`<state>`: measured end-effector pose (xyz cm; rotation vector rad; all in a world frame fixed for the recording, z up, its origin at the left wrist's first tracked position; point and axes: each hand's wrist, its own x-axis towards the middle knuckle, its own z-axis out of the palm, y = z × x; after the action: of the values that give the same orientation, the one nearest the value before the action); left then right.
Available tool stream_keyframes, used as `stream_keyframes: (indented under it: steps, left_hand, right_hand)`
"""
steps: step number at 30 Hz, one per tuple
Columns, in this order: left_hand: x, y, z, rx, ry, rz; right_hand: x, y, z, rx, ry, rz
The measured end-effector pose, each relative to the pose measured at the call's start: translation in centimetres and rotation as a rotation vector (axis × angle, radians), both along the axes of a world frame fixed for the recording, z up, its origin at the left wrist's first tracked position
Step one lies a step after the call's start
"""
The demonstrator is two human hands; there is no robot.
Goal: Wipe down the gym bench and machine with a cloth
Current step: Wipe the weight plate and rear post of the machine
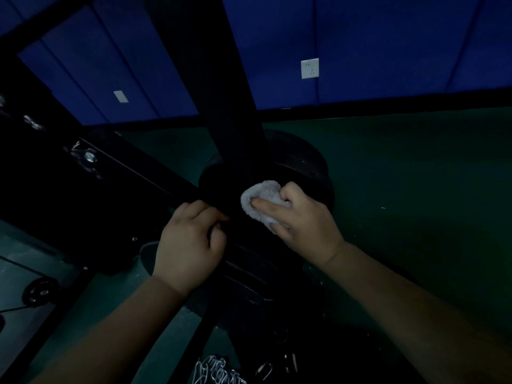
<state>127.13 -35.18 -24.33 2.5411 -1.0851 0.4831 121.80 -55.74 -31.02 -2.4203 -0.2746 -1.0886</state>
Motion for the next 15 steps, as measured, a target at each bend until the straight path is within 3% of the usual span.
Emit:
stream_keyframes:
  steps: [7,10,12,14,15]
  left_hand:
    - [1.7,1.5,-0.3,-0.107,0.065,0.03]
    - [2.5,2.2,-0.5,-0.155,0.1,0.052]
    - [3.0,2.8,-0.6,-0.184,0.126,0.059]
    - [3.5,3.5,-0.8,-0.212,0.148,0.066]
    - [3.6,3.8,-0.9,-0.227,0.164,0.073]
  right_hand:
    - [0.0,1.2,-2.3,-0.062,0.178,-0.11]
    - [-1.1,0.6,-4.0,-0.066,0.5,-0.066]
    - [-2.1,0.0,-5.5,-0.087,0.61,0.007]
    - [-3.1,-0.6,-5.6,0.004,0.63,0.018]
    - [-3.3,-0.8,-5.5,0.003,0.543,0.038]
